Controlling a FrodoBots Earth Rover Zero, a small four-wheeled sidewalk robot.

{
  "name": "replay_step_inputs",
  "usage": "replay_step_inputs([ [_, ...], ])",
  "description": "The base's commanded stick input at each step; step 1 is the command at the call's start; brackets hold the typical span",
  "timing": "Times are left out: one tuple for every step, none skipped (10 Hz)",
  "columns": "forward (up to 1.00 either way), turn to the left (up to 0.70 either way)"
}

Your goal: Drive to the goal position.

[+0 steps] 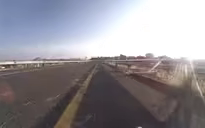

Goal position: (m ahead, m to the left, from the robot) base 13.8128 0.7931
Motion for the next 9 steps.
replay_step_inputs([
  [0.50, 0.00],
  [0.50, 0.00],
  [0.50, 0.00],
  [0.50, 0.00],
  [0.50, 0.00],
  [0.50, 0.00],
  [0.50, 0.00],
  [0.50, 0.00],
  [0.50, 0.00],
])
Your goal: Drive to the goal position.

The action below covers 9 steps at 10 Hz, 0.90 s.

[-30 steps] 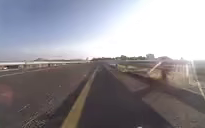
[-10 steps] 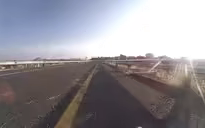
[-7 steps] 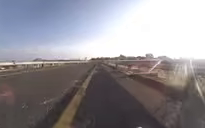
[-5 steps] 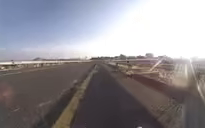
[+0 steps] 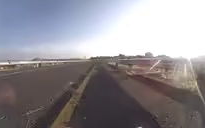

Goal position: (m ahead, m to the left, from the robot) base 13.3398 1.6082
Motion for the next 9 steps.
replay_step_inputs([
  [0.50, 0.00],
  [0.50, 0.00],
  [0.50, 0.00],
  [0.50, 0.00],
  [0.50, 0.00],
  [0.50, 0.00],
  [0.50, 0.00],
  [0.50, 0.00],
  [0.50, 0.00],
])
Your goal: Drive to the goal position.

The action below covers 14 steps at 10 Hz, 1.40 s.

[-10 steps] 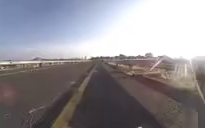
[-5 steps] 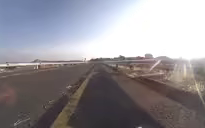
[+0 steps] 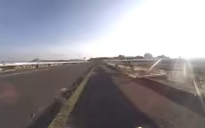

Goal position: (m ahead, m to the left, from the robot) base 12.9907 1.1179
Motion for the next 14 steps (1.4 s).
replay_step_inputs([
  [0.50, 0.00],
  [0.50, 0.00],
  [0.50, 0.00],
  [0.50, 0.00],
  [0.50, 0.00],
  [0.50, 0.00],
  [0.50, 0.00],
  [0.50, 0.00],
  [0.50, 0.00],
  [0.50, 0.00],
  [0.50, 0.00],
  [0.50, 0.00],
  [0.50, 0.00],
  [0.50, 0.00],
])
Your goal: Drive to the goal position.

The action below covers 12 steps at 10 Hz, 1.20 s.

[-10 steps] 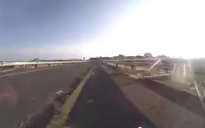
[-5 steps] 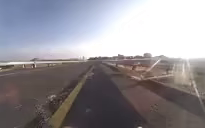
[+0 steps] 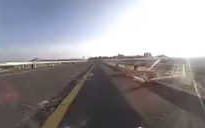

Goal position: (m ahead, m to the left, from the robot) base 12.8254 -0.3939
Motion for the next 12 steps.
replay_step_inputs([
  [0.50, 0.00],
  [0.50, 0.00],
  [0.50, 0.00],
  [0.50, 0.00],
  [0.50, 0.00],
  [0.50, 0.00],
  [0.50, 0.03],
  [0.50, 0.50],
  [0.50, 0.50],
  [0.50, 0.31],
  [0.50, 0.00],
  [0.50, 0.00],
])
